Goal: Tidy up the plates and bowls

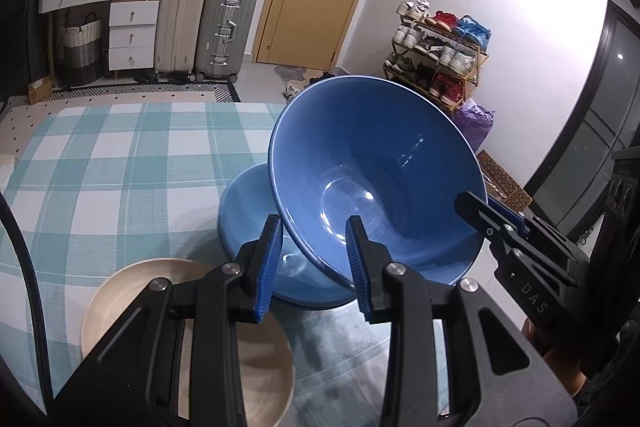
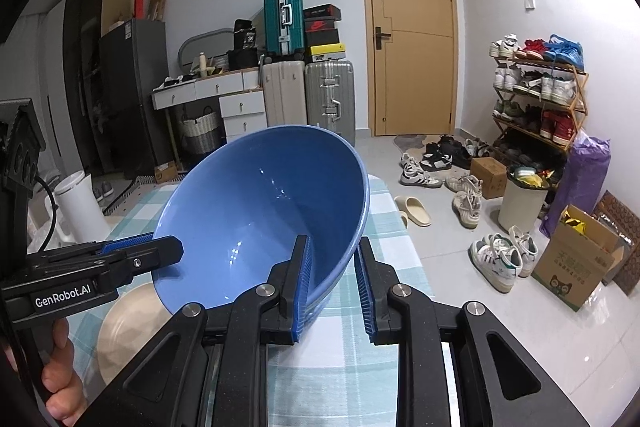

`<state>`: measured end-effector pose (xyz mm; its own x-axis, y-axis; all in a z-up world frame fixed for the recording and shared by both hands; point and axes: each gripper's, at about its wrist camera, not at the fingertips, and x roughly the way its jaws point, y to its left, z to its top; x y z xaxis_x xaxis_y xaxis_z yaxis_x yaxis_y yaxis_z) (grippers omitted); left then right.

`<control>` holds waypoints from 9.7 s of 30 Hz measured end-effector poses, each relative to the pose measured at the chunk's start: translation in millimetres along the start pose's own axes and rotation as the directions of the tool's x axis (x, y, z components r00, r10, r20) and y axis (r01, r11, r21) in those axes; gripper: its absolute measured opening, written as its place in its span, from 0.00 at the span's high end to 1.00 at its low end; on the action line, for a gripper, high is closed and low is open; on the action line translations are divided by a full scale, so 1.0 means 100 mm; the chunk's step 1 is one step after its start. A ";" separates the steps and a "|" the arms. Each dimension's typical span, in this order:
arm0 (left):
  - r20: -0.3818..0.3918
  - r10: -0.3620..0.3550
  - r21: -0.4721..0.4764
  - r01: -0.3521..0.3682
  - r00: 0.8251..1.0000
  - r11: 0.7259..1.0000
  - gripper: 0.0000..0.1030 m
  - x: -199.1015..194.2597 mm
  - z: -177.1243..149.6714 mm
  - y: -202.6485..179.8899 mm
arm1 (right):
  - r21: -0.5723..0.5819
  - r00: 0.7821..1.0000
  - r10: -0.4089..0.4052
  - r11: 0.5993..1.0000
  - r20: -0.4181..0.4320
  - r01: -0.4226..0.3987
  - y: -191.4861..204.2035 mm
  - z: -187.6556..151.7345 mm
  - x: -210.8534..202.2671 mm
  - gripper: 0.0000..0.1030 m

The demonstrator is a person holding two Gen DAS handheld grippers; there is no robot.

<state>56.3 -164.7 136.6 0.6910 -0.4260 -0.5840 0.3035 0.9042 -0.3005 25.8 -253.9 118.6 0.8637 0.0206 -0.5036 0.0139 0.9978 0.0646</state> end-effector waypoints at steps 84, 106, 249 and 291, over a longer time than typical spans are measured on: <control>-0.157 0.120 -0.085 -0.134 0.980 0.987 0.01 1.18 0.04 1.12 | 0.118 0.968 0.087 0.991 -0.236 -0.060 -0.27 -0.31 1.20 0.04; -0.253 0.084 -0.078 -0.106 0.964 0.991 0.08 1.69 0.01 1.06 | 0.265 0.923 0.287 0.939 -0.258 -0.219 -0.29 -0.51 1.47 0.35; 0.234 0.339 0.003 -0.350 0.911 0.937 0.01 -1.10 -0.89 1.76 | -0.143 0.921 0.389 0.912 0.006 -0.384 0.86 -0.49 0.24 0.01; 0.296 0.270 0.073 -0.303 0.916 0.950 0.01 -0.83 -1.49 2.05 | -0.191 0.880 0.464 0.877 0.102 -0.440 0.59 -1.20 0.12 0.01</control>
<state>-36.5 51.4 11.0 0.9093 -0.1374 -0.3927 0.1267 0.9905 -0.0532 -23.4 -187.3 12.6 0.8182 0.4742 -0.3250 -0.4642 0.8785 0.1133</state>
